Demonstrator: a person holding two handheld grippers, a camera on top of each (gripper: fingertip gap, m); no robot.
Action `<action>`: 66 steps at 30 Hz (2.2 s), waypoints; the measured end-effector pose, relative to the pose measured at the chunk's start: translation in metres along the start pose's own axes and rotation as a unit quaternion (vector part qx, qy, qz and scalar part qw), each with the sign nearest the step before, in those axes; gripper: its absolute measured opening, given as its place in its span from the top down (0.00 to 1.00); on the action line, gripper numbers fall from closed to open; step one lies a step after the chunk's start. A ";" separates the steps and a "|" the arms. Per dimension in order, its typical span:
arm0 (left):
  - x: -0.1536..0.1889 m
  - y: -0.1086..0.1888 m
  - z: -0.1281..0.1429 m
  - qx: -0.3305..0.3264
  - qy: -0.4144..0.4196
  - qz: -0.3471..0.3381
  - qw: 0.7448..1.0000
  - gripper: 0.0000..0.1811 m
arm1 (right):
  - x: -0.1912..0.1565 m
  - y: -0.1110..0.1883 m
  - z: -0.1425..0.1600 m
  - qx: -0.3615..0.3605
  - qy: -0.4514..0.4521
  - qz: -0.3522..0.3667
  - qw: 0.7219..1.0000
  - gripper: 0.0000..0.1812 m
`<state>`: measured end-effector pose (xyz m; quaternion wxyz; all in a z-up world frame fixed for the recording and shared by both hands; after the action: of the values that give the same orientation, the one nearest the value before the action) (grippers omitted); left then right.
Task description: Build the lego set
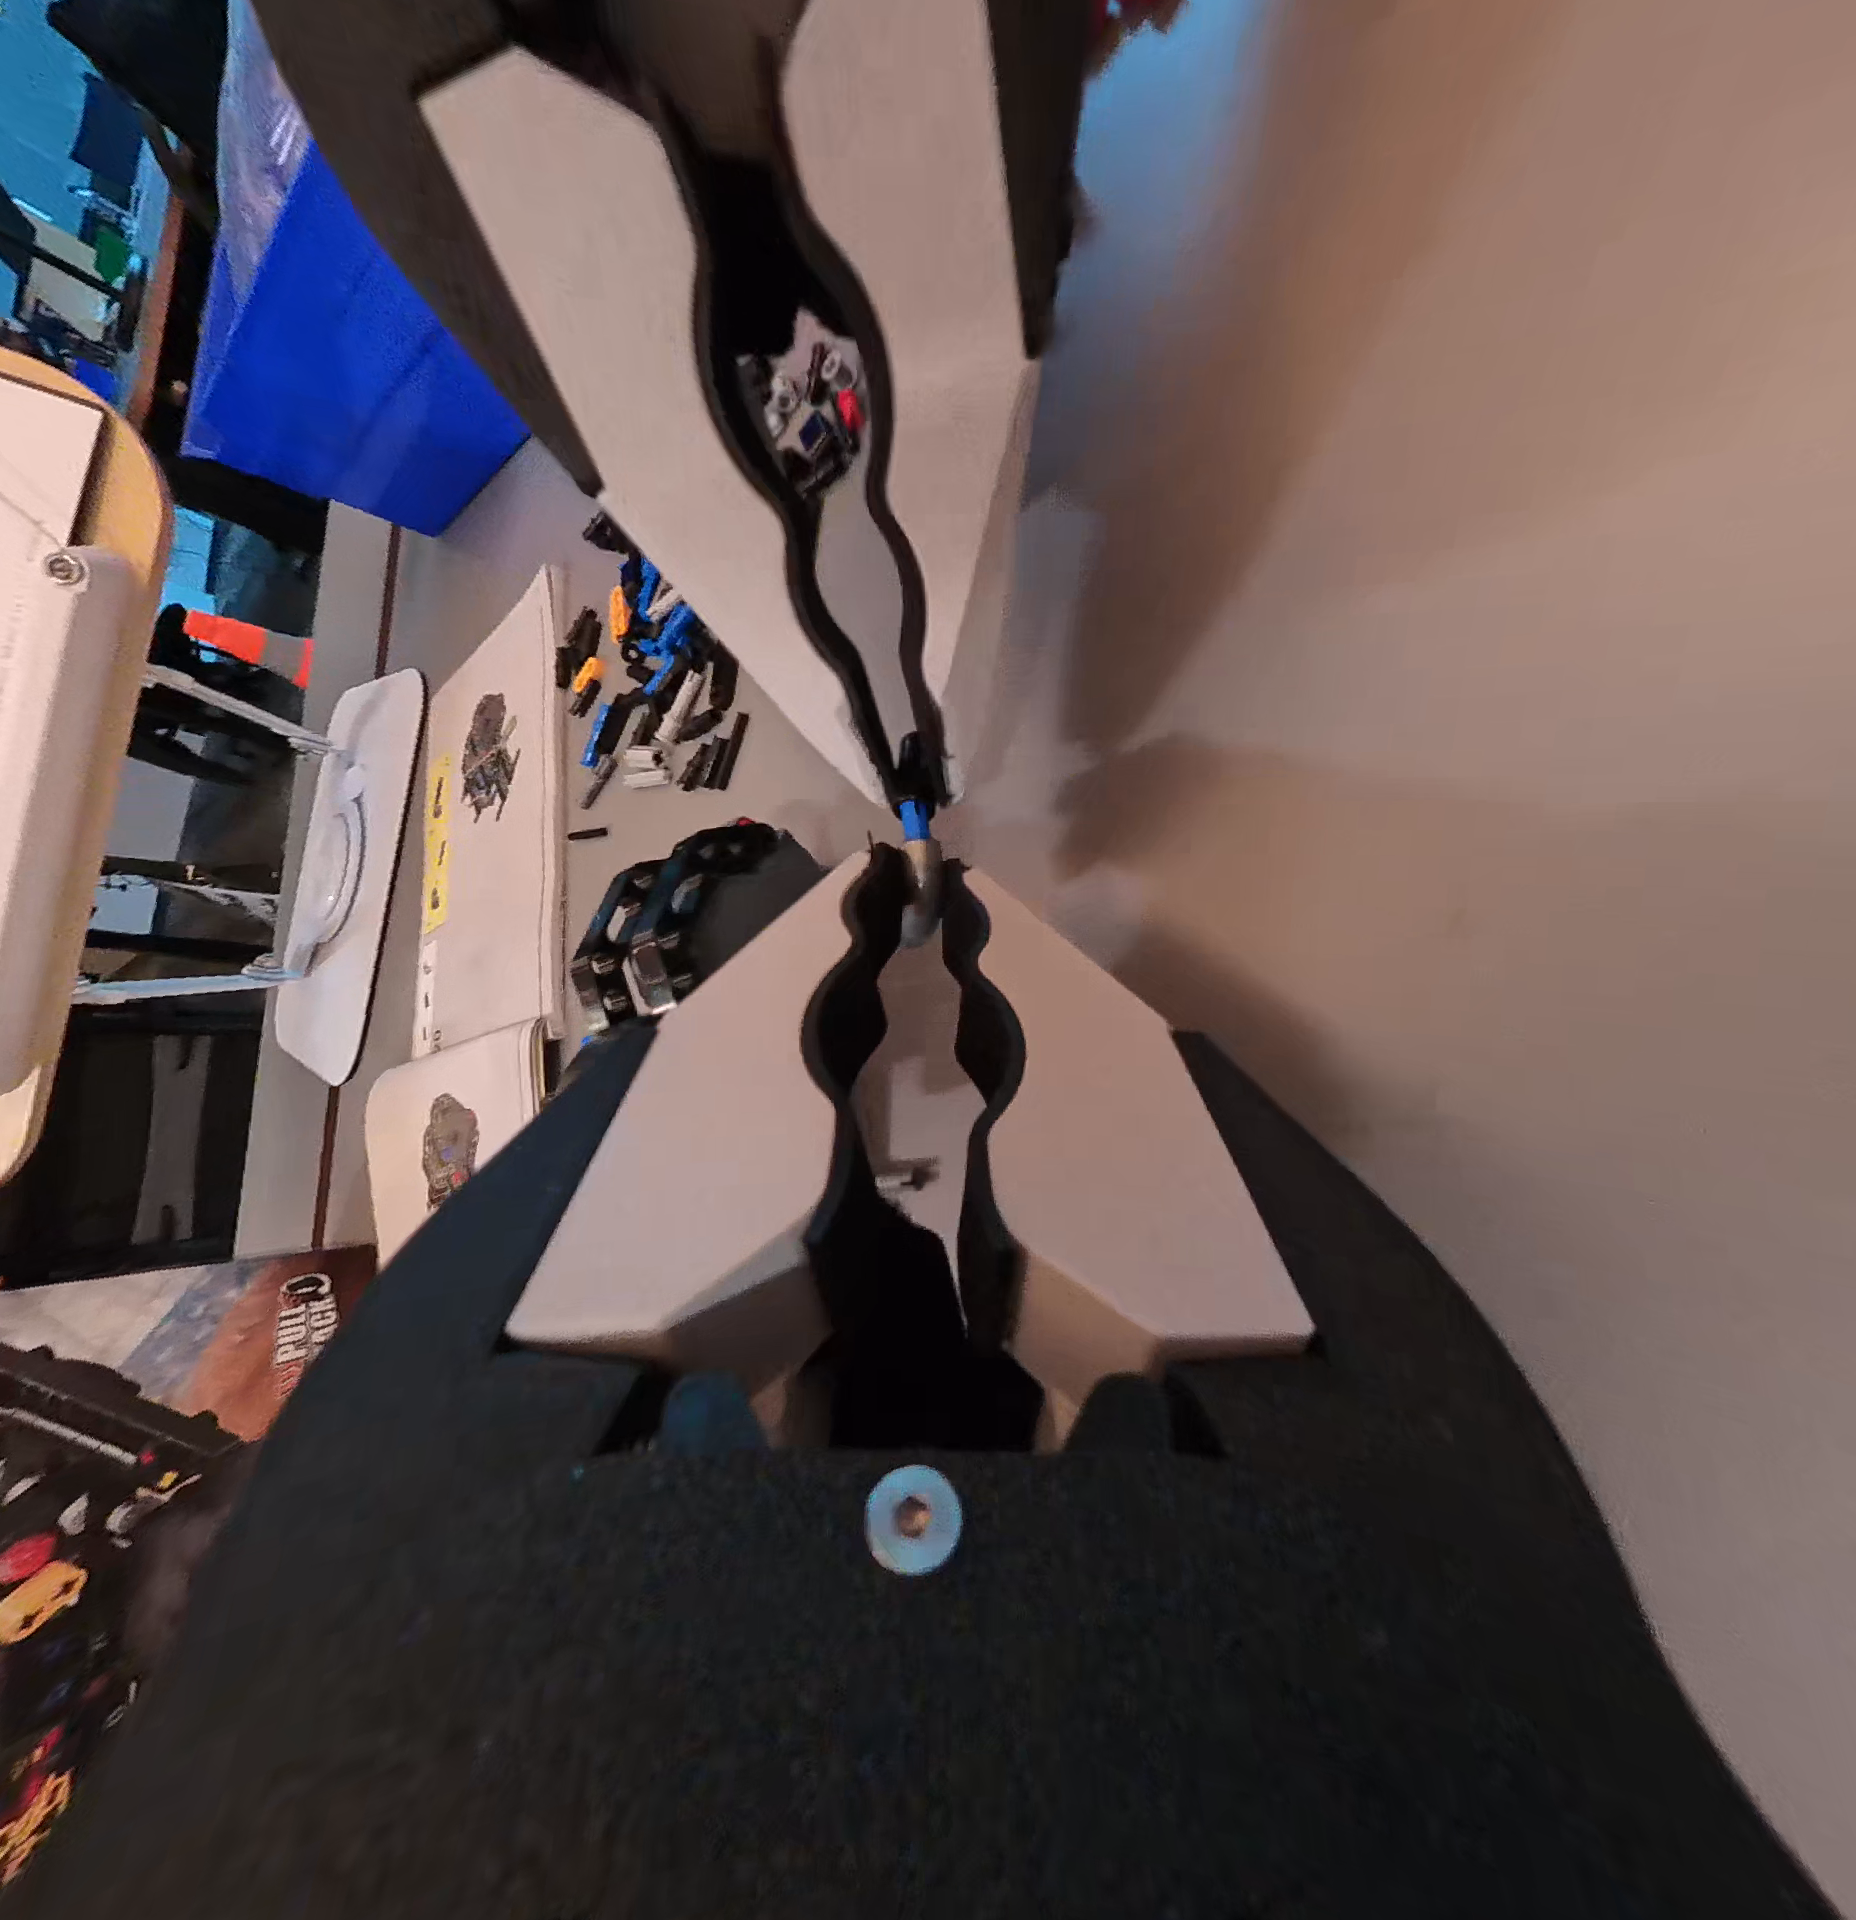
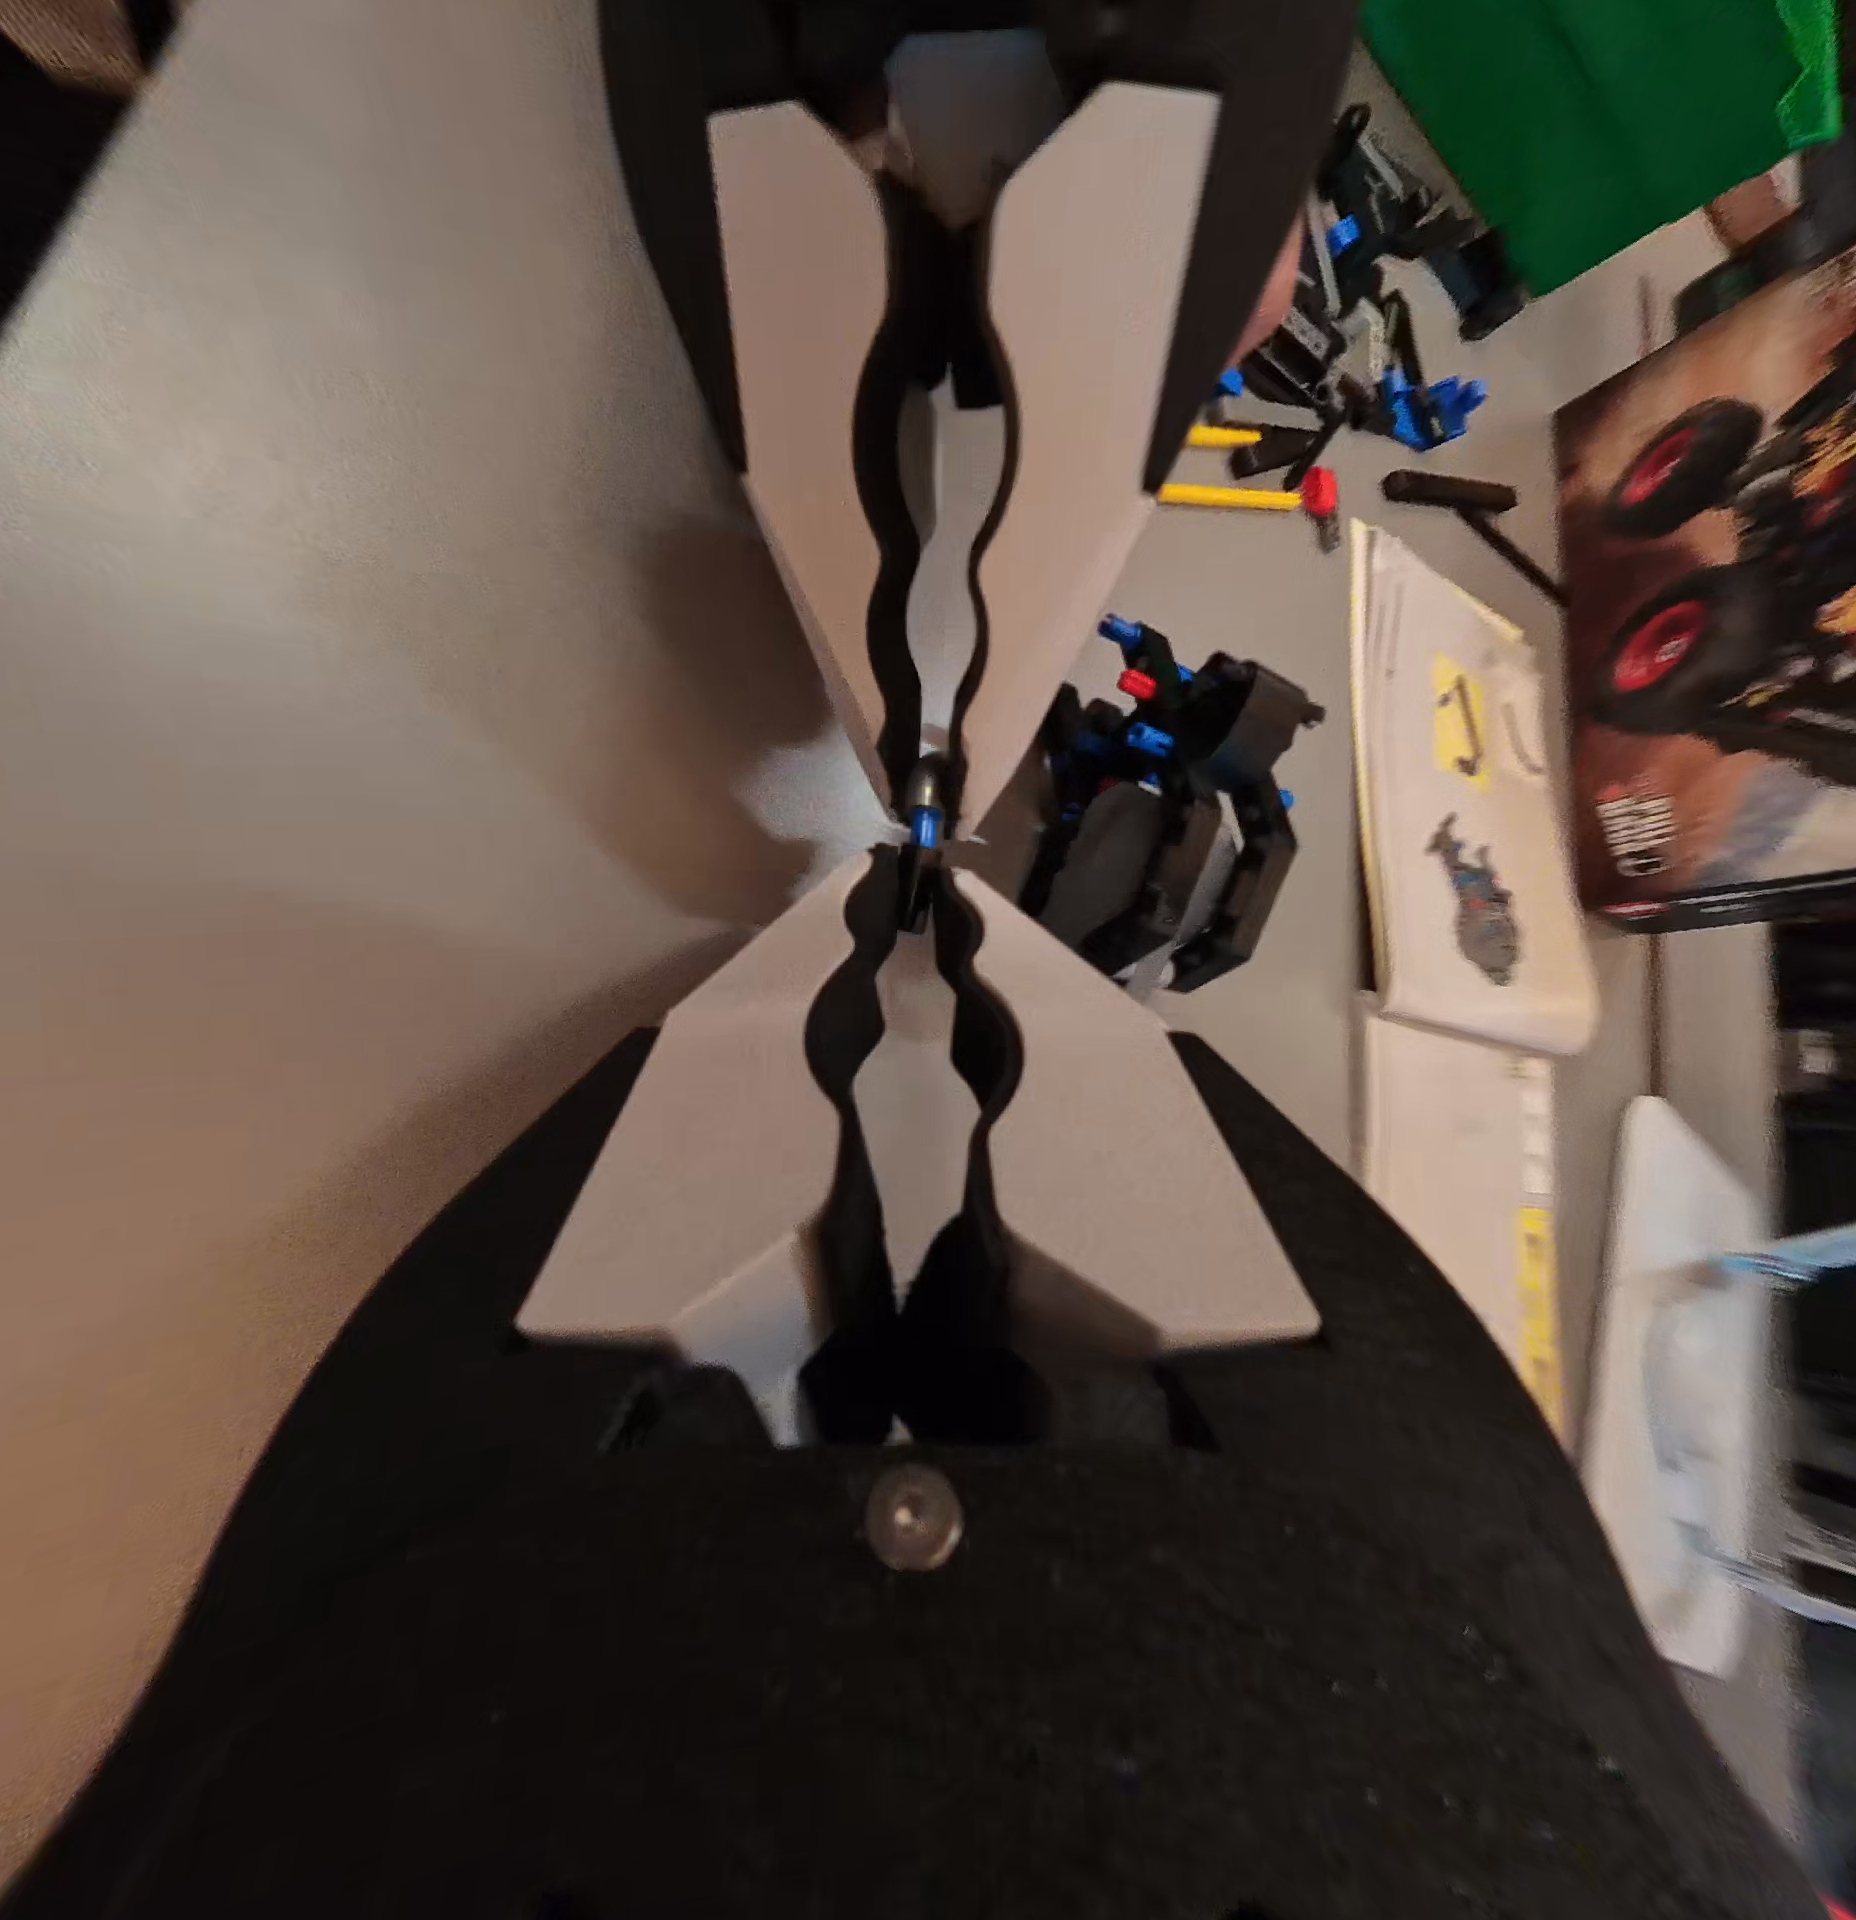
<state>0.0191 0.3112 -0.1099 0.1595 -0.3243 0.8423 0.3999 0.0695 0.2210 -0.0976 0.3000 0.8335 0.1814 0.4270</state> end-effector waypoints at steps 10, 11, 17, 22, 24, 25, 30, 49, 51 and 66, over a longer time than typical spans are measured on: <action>0.004 -0.010 0.008 -0.054 -0.014 -0.024 0.998 0.97 | -0.013 -0.017 -0.007 -0.151 0.144 0.068 0.976 0.97; 0.004 -0.010 0.007 -0.049 -0.007 -0.018 0.999 0.97 | -0.015 -0.019 -0.007 -0.172 0.172 0.079 0.967 0.97; -0.004 0.001 -0.005 0.001 0.100 0.041 0.994 0.97 | -0.009 -0.012 -0.012 -0.157 0.202 0.121 0.959 0.97; -0.034 0.020 -0.007 0.023 0.130 0.012 0.991 0.97 | 0.023 0.019 -0.013 -0.102 0.145 0.159 0.971 0.96; -0.053 0.031 -0.007 0.045 0.153 0.010 0.987 0.97 | 0.043 0.034 -0.013 -0.052 0.100 0.169 0.979 0.97; -0.063 0.036 -0.008 0.060 0.175 0.012 0.983 0.97 | 0.051 0.038 -0.016 0.005 0.053 0.149 0.987 0.97; -0.112 0.052 -0.006 0.157 0.258 0.059 0.951 0.97 | 0.113 0.052 -0.007 0.291 -0.206 0.018 0.934 0.97; -0.166 0.113 -0.082 0.391 0.262 -0.132 0.872 0.97 | 0.201 0.085 -0.060 0.535 -0.331 0.053 0.775 0.97; -0.156 0.110 -0.070 0.403 0.277 -0.135 0.862 0.97 | 0.195 0.071 -0.061 0.510 -0.339 0.034 0.790 0.97; -0.155 0.112 -0.039 0.400 0.304 -0.146 0.852 0.97 | 0.195 0.059 -0.043 0.516 -0.365 0.033 0.774 0.97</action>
<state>0.0579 0.3989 0.0604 0.0676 -0.4570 0.8791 -0.1175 0.1482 0.3005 0.0783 -0.1456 0.9620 0.2240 -0.0568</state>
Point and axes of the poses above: each gripper's, where its closed fingertips meet, y back along the fingers, z out of its underside, x = y × z across the jaws, the point moved 7 cm from there along y, back along the fingers, and after that the axes turned 10 degrees about y, right-handed, at the moved point
